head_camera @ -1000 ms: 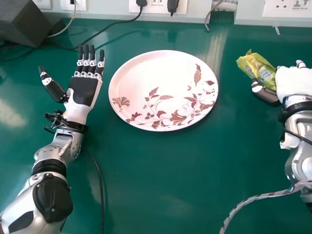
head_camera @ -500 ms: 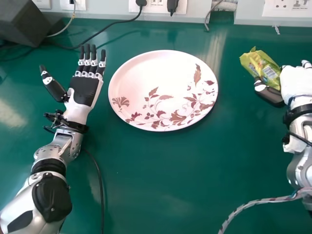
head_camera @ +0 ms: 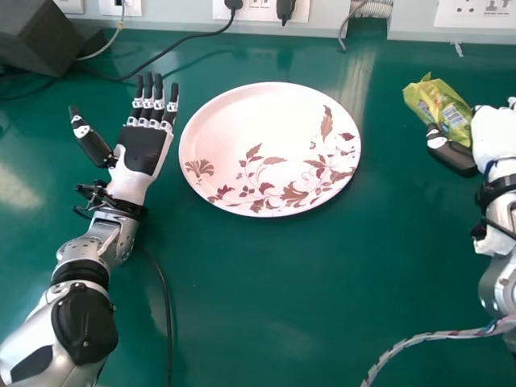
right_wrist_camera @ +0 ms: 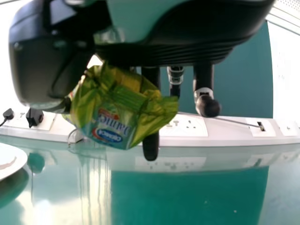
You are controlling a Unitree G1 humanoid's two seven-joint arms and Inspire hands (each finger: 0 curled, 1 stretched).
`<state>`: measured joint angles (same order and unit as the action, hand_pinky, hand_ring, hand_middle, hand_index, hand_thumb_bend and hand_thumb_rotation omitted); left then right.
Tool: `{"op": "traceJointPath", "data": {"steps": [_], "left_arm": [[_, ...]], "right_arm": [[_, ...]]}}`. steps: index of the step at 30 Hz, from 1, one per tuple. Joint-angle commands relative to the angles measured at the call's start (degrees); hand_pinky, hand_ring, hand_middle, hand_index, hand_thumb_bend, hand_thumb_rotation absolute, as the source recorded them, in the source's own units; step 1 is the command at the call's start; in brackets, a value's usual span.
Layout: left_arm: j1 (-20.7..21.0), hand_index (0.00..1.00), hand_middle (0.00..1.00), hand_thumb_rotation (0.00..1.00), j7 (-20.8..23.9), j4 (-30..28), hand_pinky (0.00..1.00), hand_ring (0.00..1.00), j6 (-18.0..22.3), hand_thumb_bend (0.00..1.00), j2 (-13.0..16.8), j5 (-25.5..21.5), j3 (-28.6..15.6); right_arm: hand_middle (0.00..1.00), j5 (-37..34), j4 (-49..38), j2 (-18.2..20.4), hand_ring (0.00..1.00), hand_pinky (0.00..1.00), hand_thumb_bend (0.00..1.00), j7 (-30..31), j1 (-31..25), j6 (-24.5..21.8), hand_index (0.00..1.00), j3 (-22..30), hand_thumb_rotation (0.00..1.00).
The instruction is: Pick up biscuit and place it in the plate
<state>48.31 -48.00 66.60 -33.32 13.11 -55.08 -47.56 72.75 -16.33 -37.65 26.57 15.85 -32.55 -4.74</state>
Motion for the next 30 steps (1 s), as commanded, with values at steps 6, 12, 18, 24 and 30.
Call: {"op": "traceJointPath", "data": {"steps": [6, 12, 18, 24, 30], "left_arm": [[-1.67, 1.00, 0.96, 0.52, -0.37, 1.89, 0.99, 0.90, -0.30, 1.00, 0.71, 0.81, 0.07], [-1.93, 1.00, 0.97, 0.51, -0.85, 2.21, 1.00, 0.92, -0.50, 1.00, 1.20, 0.91, -0.05], [-1.85, 1.00, 0.98, 0.51, -0.59, 2.34, 1.00, 0.92, -0.33, 1.00, 1.21, 0.49, -0.57], [-1.95, 1.00, 0.97, 0.51, -0.69, 2.24, 1.00, 0.92, -0.15, 0.99, 1.07, 0.60, -0.47], [-1.89, 1.00, 0.97, 0.50, 0.19, 2.12, 1.00, 0.90, -0.48, 0.98, 0.69, 0.32, -0.61]], "right_arm": [[0.28, 2.97, -4.21, 1.36, 0.17, 0.06, 0.48, 1.97, -0.71, -0.80, 0.49, 1.30, 0.04], [0.29, 5.20, -6.45, 3.02, 0.18, 0.06, 0.48, 4.18, -0.08, -0.72, 0.49, 1.28, 0.03], [0.28, 7.20, -8.00, 4.25, 0.18, 0.07, 0.48, 6.71, 0.73, 0.05, 0.49, 1.46, 0.04], [0.28, 8.70, -9.53, 5.07, 0.17, 0.06, 0.48, 8.77, 1.10, 0.85, 0.49, 2.14, 0.04], [0.28, 10.18, -11.33, 5.60, 0.17, 0.06, 0.48, 10.06, 1.41, 2.20, 0.49, 3.06, 0.04]]}}
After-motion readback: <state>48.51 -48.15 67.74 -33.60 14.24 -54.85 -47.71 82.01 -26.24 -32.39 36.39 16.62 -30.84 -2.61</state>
